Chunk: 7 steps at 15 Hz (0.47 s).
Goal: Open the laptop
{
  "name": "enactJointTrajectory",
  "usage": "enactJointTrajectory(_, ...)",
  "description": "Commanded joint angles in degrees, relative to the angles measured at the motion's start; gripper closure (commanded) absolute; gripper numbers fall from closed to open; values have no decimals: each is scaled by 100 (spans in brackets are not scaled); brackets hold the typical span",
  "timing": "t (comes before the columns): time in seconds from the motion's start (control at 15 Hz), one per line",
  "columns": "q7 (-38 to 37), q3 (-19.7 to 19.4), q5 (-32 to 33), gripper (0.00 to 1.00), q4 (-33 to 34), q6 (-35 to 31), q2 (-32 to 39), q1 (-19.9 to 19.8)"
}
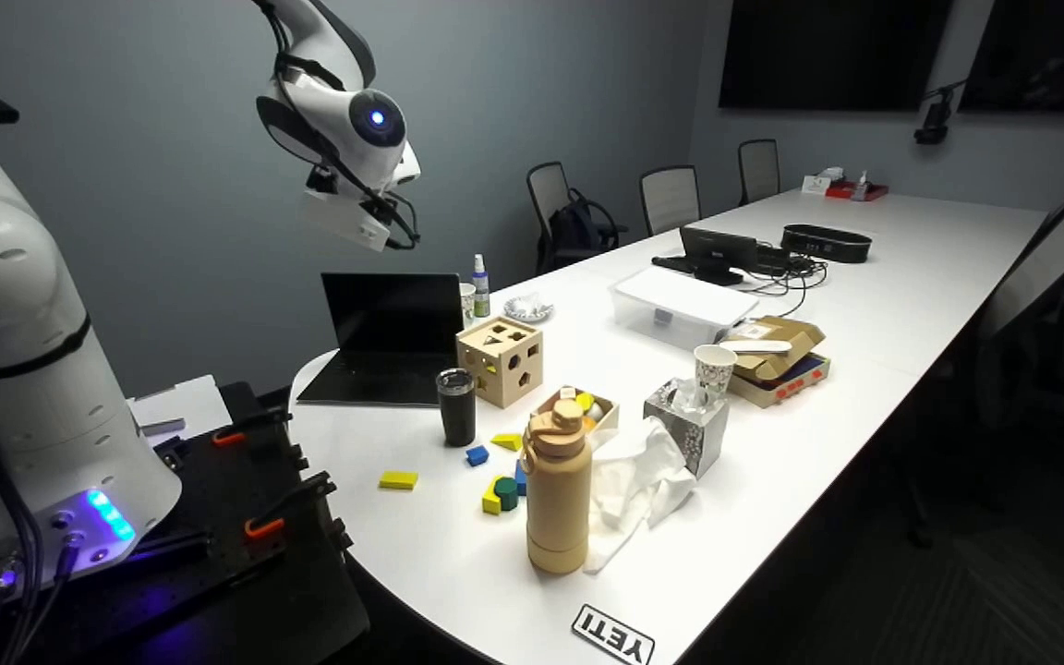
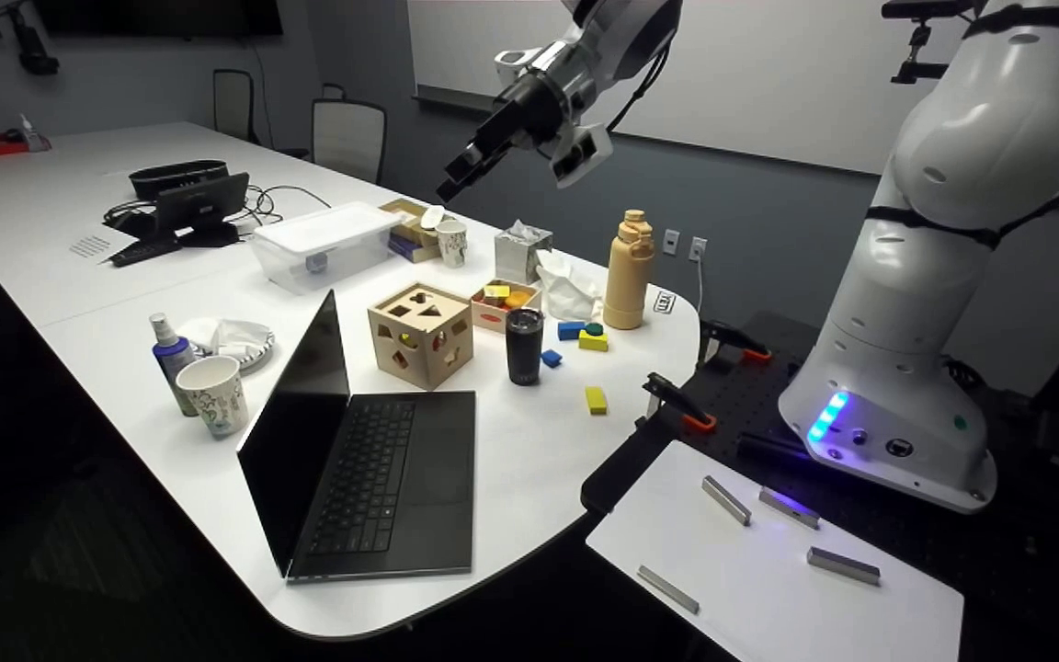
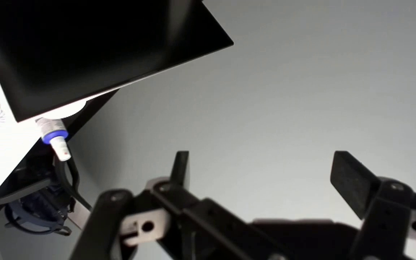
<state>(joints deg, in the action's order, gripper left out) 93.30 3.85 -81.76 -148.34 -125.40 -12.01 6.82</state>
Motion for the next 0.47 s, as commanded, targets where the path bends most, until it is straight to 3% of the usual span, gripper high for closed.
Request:
enactJointTrajectory(0.0,-528,-121,630,0,-341,251,-832,-347)
enactJointTrajectory(0.4,-871,-325,1109,0,-391,598,-1206,-583)
